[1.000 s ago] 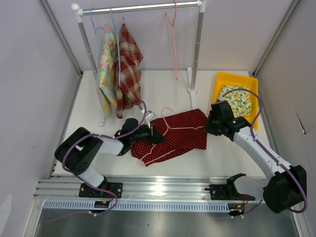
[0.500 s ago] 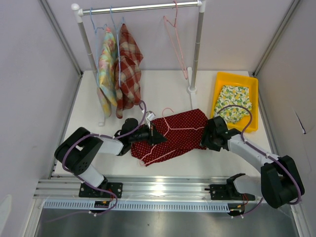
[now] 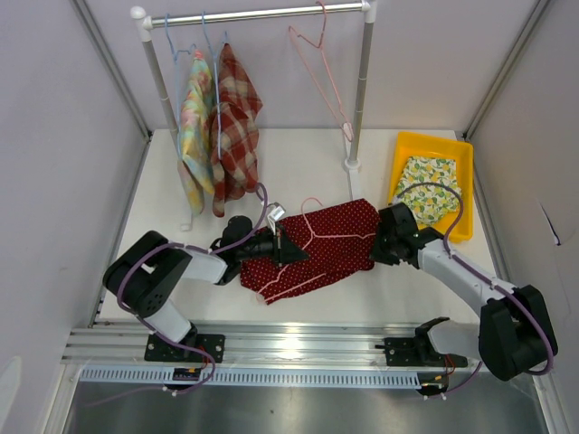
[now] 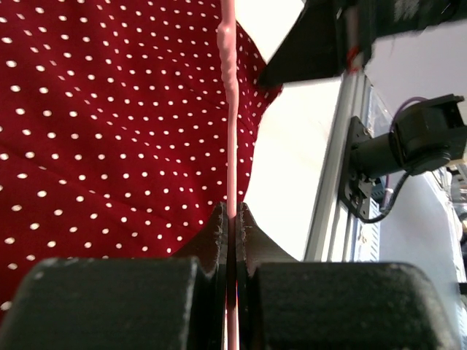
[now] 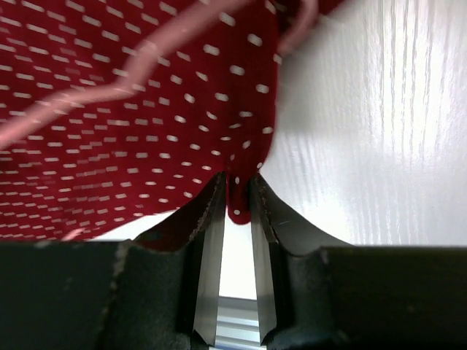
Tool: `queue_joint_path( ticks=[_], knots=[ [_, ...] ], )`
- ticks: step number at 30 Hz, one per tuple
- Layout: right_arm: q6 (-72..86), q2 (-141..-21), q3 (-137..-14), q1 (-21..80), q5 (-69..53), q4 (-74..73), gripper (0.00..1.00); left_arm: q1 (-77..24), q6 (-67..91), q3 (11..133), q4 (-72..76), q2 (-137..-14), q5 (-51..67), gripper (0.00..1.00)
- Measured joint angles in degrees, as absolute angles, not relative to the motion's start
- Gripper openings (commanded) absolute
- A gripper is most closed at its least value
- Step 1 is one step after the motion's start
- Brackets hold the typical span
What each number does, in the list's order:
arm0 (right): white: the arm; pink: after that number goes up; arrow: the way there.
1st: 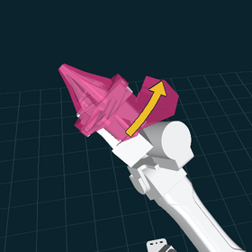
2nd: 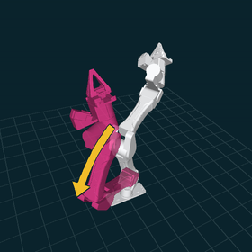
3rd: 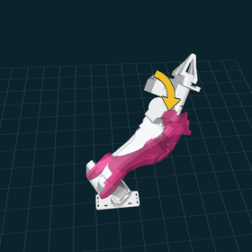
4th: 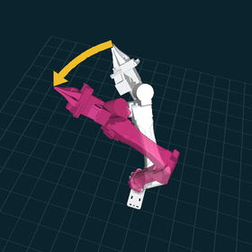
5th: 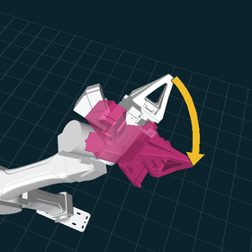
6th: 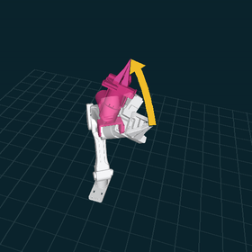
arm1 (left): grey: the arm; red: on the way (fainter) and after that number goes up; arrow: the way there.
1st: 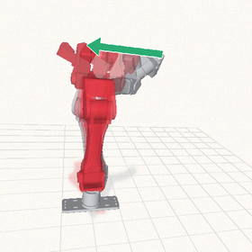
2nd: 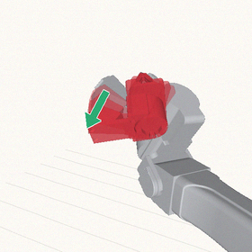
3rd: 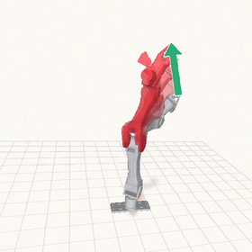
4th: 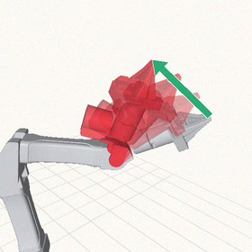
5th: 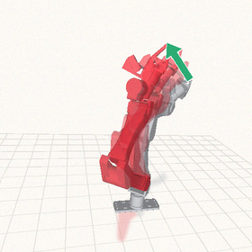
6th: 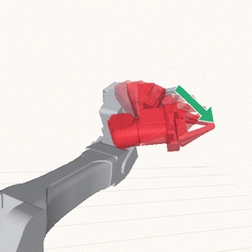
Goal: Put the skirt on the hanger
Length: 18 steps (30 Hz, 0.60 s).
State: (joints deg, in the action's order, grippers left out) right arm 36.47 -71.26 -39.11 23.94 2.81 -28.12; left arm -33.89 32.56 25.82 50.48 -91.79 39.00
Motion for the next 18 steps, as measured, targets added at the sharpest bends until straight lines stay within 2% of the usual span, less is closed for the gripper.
queue_joint_path(
  ticks=[8, 18],
  knots=[
    [36.4, -69.3, -47.8, 24.2, 3.9, -32.2, 0.24, -33.8, 34.5, 25.8, 54.0, -93.7, 41.2, 0.0],
    [36.2, -70.1, -48.6, 24.2, 4.3, -34.7, 0.21, -32.7, 35.3, 25.8, 54.4, -93.9, 40.8, 0.0]
  ],
)
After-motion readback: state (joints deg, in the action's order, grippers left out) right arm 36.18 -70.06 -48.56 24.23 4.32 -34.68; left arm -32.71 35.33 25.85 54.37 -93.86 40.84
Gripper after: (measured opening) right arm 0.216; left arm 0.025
